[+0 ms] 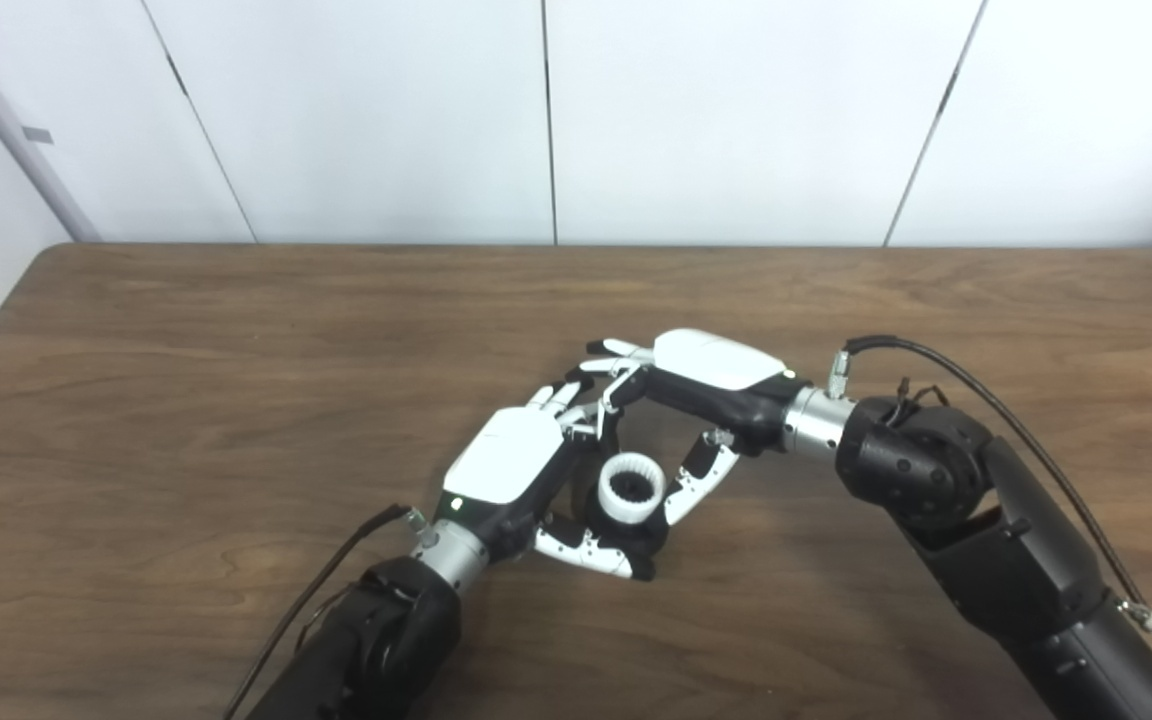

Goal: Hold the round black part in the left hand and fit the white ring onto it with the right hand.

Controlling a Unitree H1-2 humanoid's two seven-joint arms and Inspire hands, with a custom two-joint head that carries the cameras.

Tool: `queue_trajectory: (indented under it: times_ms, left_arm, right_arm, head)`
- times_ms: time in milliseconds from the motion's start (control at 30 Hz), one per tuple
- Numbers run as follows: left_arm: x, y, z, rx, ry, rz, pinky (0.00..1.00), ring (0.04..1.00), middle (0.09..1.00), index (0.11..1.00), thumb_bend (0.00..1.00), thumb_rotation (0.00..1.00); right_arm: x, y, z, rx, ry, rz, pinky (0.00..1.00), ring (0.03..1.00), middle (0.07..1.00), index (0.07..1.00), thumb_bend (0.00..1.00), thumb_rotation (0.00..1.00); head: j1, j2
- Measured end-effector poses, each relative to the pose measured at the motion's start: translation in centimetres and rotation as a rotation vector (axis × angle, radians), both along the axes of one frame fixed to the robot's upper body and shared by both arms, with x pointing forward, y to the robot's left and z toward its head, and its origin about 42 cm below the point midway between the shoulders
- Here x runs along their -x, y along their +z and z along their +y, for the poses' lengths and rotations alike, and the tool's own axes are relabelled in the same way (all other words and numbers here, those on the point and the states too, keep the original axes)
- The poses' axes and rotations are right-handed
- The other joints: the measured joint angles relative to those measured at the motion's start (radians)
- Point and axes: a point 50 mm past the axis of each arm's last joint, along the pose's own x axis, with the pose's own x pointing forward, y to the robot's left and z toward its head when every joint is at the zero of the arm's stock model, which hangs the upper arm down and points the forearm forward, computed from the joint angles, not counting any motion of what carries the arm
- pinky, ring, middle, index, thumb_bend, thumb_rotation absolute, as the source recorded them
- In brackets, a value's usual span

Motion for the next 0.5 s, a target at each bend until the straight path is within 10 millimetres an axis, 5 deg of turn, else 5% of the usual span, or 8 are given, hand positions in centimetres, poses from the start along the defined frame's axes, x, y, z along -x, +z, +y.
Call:
queue_trajectory:
  times_ms: [300,333,367,500]
  left_arm:
    - [0.11,-0.02,0.06,0.002,0.001,0.001,1.0,0.986,0.873,0.48,0.52,0.05]
    - [0.11,-0.02,0.06,0.002,0.001,0.001,1.0,0.986,0.871,0.48,0.52,0.05]
    - [0.11,-0.02,0.06,0.002,0.0,0.0,1.0,0.989,0.873,0.48,0.52,0.05]
    - [0.11,-0.01,0.04,0.002,-0.001,0.0,1.0,0.993,0.877,0.479,0.52,0.05]
  right_arm:
    - [0.06,-0.13,-0.19,-0.002,-0.014,0.011,0.94,1.0,0.956,0.488,0.52,0.14]
    - [0.09,-0.09,-0.19,0.003,-0.019,0.02,0.93,1.0,0.974,0.567,0.81,0.17]
    - [0.17,0.01,-0.17,0.009,-0.022,0.027,0.92,1.0,0.986,0.616,0.9,0.2]
    - [0.3,0.22,-0.24,0.019,-0.024,0.036,0.92,1.0,1.0,0.721,1.0,0.31]
  head:
    - [0.003,-0.003]
    - [0.003,-0.003]
    - [0.005,-0.003]
    - [0.011,-0.006]
